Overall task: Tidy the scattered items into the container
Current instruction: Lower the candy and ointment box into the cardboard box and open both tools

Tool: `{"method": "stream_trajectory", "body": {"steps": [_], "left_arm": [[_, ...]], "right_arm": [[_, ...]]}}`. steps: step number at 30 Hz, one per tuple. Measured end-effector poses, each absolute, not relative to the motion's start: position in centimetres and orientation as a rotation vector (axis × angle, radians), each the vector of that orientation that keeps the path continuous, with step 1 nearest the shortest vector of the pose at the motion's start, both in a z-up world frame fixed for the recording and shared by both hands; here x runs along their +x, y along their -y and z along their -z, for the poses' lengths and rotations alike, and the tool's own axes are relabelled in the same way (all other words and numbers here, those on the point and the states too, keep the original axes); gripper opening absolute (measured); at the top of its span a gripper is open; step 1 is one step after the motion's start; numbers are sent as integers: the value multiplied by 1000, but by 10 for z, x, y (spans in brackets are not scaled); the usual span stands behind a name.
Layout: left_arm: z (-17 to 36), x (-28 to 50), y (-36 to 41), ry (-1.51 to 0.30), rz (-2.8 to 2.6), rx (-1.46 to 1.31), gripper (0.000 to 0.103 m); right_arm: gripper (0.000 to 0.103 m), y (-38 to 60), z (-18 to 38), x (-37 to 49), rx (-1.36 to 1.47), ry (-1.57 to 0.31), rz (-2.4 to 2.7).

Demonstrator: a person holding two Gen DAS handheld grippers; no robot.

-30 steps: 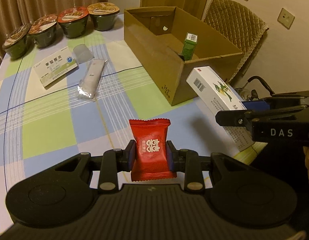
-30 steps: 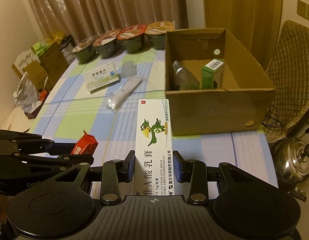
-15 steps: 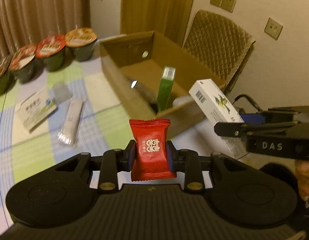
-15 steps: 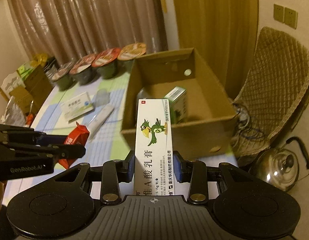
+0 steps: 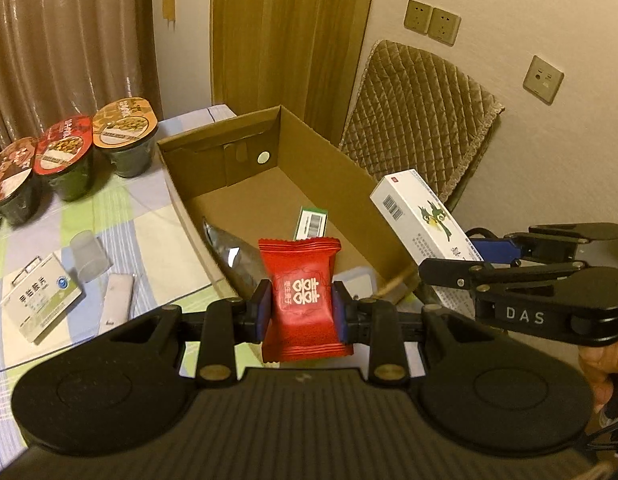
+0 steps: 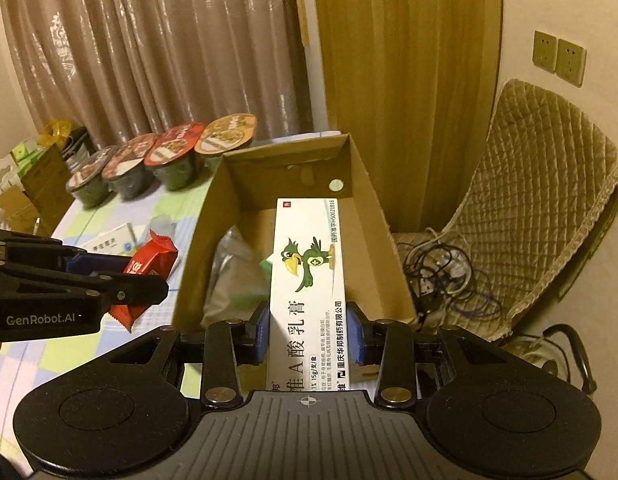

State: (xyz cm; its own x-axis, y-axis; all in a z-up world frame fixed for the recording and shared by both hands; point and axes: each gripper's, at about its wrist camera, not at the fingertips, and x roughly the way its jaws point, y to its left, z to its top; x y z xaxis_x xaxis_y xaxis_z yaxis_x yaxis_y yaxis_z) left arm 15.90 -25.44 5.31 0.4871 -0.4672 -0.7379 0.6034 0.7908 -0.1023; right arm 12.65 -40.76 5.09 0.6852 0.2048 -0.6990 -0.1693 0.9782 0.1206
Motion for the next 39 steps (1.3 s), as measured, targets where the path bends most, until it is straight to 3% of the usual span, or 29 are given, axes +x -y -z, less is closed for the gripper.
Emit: {"method": "stream_trajectory", "body": {"steps": [29,30,31,32,39], "left_arm": [[-25,217,283,-875,624,162,27],[-25,218,283,-873,616,159,34],[-25,219,282,-869,601,154,57],[-25,220,280,-862,586,147,63],[-25,220,266,-864,559,152,62]], "right_arm": [[41,417,-36,186,20,-805,-201],[41,417,-35,187,20,-806,-200],[41,418,-34,187,21,-808,-199],[41,418,-33,188,21,-810,-198],[41,419,-28,189,25,-822,-197]]}}
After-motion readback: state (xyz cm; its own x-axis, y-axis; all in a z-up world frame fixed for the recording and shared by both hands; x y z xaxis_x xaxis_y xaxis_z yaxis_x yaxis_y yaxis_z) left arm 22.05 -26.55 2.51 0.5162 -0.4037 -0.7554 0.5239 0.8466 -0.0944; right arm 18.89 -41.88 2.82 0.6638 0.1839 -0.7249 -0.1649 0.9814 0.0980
